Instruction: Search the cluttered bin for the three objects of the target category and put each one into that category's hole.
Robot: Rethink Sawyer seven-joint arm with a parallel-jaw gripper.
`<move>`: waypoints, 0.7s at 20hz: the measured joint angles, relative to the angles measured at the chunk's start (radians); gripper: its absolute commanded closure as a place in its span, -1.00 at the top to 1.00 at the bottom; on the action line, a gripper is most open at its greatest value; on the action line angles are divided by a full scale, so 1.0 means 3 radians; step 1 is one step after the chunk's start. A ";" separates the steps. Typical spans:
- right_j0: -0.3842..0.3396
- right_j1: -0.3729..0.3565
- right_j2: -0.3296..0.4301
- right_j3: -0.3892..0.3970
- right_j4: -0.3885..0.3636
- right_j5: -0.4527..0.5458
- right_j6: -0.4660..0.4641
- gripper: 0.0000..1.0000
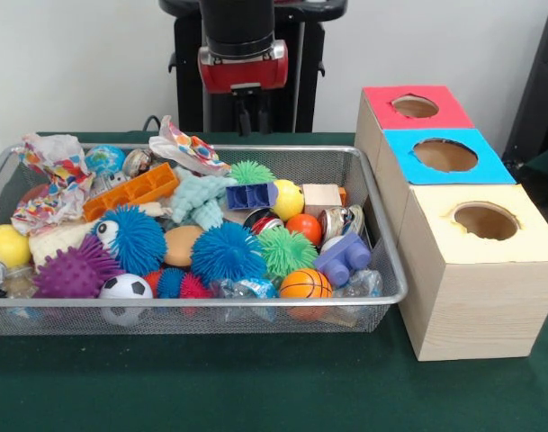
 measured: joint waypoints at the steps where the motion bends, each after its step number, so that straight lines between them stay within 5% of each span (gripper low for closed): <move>1: -0.0002 0.0000 0.0027 0.0000 -0.0008 0.0000 0.0000 1.00; 14: -0.0009 -0.0012 0.0131 -0.0006 -0.0008 0.0054 0.0000 1.00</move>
